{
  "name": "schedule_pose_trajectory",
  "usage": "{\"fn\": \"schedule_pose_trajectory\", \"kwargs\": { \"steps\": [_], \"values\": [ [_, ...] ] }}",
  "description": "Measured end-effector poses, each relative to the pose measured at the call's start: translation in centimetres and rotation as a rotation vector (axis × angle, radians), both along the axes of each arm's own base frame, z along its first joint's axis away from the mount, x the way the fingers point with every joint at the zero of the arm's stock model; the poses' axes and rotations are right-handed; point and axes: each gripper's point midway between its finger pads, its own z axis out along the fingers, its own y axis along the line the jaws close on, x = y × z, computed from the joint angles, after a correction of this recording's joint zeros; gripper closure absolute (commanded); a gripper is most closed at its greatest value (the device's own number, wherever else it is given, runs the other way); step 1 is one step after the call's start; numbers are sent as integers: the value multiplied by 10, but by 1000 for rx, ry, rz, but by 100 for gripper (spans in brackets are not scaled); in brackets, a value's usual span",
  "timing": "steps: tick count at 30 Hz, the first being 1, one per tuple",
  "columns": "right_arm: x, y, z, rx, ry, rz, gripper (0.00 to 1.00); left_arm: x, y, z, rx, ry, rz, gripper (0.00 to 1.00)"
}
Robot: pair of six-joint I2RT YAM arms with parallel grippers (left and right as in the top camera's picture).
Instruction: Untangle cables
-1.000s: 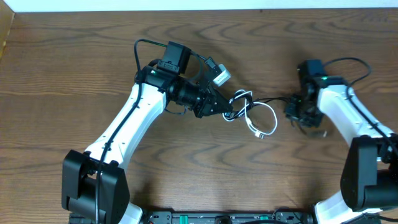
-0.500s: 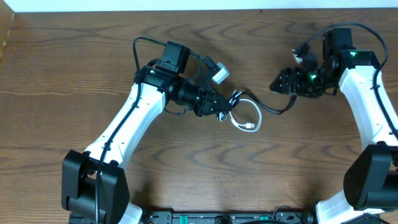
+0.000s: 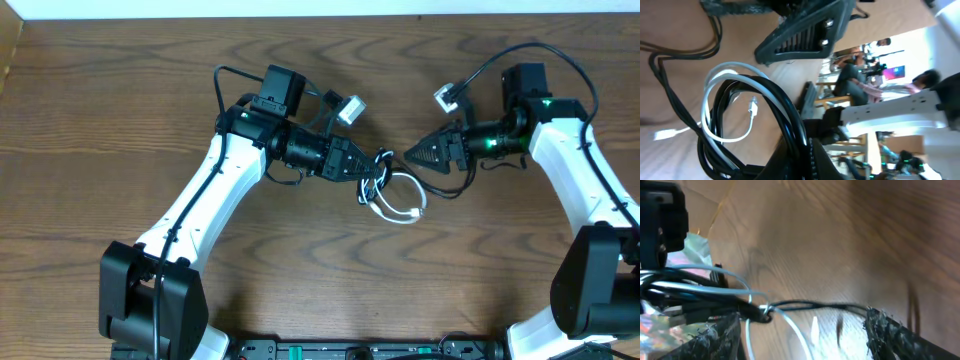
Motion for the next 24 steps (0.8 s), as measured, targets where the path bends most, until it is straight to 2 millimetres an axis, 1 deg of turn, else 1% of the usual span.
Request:
{"fn": "schedule_pose_trajectory", "kwargs": {
  "steps": [4,10,16,18,20,24],
  "values": [
    [3,4,4,44,-53,22,25,-5,-2,10,-49,47,-18,93],
    [2,12,17,129,-88,51,26,-10,-3,18,-90,93,-33,93],
    [-4,19,18,143,-50,64,36,-9,-3,18,-90,97,-30,93],
    [-4,18,14,120,-19,44,38,-8,-3,16,-80,93,-25,93],
    [-2,15,6,77,31,4,37,-7,-3,15,-70,92,-19,93],
    [2,-2,-20,-78,220,-165,39,-3,-2,8,-29,77,3,93]
  ]
}}
